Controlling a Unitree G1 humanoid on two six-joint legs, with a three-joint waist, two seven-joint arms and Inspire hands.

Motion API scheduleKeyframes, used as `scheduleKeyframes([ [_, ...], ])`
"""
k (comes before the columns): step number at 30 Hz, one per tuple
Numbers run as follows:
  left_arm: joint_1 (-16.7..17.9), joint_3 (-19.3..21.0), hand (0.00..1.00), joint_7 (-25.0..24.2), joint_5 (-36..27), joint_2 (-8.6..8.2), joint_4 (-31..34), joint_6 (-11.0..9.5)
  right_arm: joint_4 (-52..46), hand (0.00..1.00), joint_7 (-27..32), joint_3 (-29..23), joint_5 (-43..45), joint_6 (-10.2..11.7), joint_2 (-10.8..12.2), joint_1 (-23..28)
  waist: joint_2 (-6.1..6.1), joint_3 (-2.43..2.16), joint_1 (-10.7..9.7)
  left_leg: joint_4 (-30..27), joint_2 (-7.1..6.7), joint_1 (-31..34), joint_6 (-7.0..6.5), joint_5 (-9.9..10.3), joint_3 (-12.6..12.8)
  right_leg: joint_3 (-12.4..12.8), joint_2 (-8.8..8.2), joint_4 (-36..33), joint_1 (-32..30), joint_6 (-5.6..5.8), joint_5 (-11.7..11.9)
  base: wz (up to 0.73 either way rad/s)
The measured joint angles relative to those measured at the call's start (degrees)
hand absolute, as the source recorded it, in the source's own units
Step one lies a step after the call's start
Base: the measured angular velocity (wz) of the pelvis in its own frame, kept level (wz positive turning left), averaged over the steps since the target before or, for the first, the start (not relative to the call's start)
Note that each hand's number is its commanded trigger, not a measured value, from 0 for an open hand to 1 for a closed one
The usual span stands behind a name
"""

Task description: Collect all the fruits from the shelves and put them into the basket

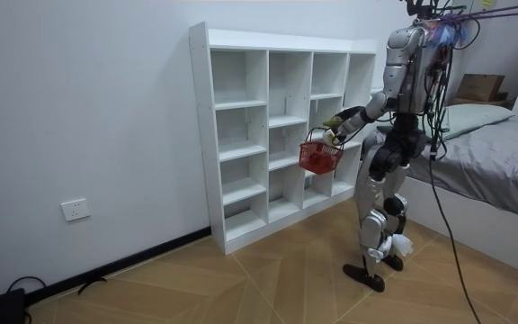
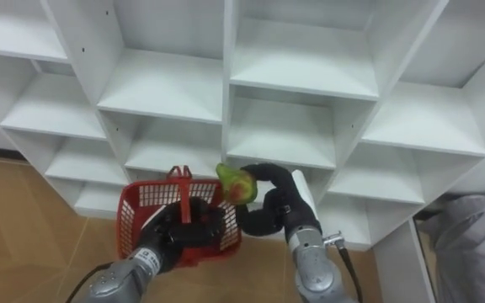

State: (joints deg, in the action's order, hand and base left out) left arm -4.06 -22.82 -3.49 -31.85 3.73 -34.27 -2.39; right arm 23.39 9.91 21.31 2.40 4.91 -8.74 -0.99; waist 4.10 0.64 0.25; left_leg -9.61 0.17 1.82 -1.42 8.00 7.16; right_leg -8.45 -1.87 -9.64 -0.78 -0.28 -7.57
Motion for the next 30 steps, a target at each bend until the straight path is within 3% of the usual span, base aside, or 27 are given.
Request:
scheduleKeyframes([
  [20,0.0,-0.7,1.0,-0.5,-0.1,-0.02,0.0,0.6,0.4,1.0,-0.1,0.0,0.4,-1.3,-0.2,-0.2,0.03,-0.02,0.0,-0.2,0.04,0.7,-0.01,0.0,0.1,-0.3,-0.04,0.0,-0.4,-0.01,0.0,0.0],
  [30,0.0,-3.2,1.0,-1.0,-0.1,0.01,0.1,0.8,3.9,1.0,-0.1,0.0,0.3,-1.3,-0.5,-0.3,0.05,-0.02,0.1,-0.2,0.03,0.7,-0.02,0.0,0.0,-0.4,-0.04,0.1,-0.4,0.0,0.0,0.0],
])
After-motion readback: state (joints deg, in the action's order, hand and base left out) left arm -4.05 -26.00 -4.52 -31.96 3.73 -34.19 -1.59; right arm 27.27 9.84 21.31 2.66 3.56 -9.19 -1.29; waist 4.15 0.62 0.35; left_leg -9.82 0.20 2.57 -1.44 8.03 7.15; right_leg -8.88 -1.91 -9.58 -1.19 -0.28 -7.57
